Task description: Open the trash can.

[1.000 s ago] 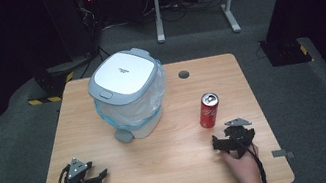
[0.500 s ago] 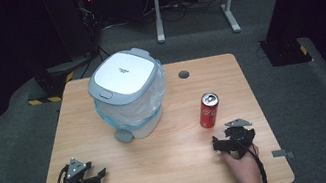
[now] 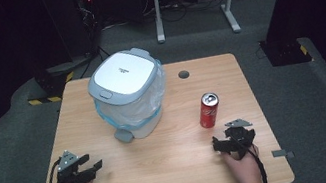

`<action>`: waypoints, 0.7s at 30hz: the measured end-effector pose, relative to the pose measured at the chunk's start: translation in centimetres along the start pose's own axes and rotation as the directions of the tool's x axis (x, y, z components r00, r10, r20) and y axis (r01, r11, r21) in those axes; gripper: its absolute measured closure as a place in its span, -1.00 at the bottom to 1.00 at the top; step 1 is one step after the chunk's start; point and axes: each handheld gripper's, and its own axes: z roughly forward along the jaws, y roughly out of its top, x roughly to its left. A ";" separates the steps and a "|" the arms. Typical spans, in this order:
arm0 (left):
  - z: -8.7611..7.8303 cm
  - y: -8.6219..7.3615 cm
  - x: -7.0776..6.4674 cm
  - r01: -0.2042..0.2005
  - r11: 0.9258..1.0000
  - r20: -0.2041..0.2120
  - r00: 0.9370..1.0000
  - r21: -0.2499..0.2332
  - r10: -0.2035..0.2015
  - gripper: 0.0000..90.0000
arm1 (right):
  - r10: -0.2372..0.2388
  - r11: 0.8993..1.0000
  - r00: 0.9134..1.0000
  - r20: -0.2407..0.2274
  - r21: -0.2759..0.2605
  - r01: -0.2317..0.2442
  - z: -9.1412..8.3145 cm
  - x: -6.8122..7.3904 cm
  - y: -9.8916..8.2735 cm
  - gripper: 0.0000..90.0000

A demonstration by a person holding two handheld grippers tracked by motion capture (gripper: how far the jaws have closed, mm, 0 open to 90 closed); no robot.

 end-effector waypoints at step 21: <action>3.6 5.0 -3.1 -0.059 0.998 0.021 0.998 -0.039 0.059 0.41 | -0.007 1.000 1.000 -0.005 -0.001 0.007 0.0 0.0 0.0 -0.99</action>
